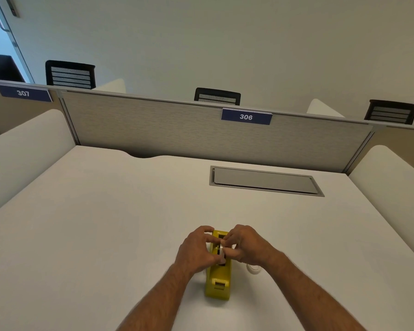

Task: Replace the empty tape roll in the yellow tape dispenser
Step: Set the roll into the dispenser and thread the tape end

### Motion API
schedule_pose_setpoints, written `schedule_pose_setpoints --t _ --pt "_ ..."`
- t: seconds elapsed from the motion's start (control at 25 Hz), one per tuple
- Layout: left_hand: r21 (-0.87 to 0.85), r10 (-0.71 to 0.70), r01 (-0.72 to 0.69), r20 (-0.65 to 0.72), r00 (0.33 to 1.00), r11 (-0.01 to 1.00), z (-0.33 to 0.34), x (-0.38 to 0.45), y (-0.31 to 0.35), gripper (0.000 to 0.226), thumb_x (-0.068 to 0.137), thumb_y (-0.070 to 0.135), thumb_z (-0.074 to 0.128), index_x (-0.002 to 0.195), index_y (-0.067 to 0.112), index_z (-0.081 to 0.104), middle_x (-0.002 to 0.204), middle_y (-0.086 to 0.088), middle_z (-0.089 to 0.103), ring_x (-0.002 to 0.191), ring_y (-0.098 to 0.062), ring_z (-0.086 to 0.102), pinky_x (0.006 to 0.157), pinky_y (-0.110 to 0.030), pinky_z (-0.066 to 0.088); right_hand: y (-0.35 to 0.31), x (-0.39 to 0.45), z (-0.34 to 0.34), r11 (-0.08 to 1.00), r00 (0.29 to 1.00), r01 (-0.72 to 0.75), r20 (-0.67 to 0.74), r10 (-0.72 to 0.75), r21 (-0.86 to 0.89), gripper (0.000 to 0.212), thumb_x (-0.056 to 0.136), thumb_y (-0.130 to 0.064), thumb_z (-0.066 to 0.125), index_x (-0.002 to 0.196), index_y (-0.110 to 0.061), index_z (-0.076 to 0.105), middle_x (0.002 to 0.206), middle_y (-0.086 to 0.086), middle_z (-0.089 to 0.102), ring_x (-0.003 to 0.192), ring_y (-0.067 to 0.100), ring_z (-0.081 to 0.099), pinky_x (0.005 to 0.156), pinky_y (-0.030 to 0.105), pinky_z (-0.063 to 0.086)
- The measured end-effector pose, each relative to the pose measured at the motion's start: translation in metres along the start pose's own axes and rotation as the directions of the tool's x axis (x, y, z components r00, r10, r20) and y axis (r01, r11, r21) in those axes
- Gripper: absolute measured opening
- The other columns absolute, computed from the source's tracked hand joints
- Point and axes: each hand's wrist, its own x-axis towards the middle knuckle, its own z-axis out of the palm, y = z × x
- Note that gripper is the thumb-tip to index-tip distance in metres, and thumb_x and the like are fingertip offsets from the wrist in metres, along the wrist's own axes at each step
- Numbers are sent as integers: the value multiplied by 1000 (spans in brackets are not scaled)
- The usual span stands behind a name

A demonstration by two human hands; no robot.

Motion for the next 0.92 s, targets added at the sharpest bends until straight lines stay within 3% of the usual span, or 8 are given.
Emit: schedule_pose_setpoints --t 0.72,0.92 --pt "7 1 -1 -5 1000 1000 2 2 -2 65 45 64 81 104 40 72 135 22 48 106 1 43 87 -27 46 -1 3 -4 997 999 21 46 -18 -68 23 89 -30 65 102 -17 79 92 5 76 87 17 59 76 38 55" --pt "7 10 -10 -7 1000 1000 3 3 -3 64 46 64 81 105 39 72 135 22 48 106 2 43 88 -28 47 -2 0 -7 997 998 37 60 -33 -73 28 87 -39 67 103 -19 78 95 1 75 88 15 59 77 35 54"
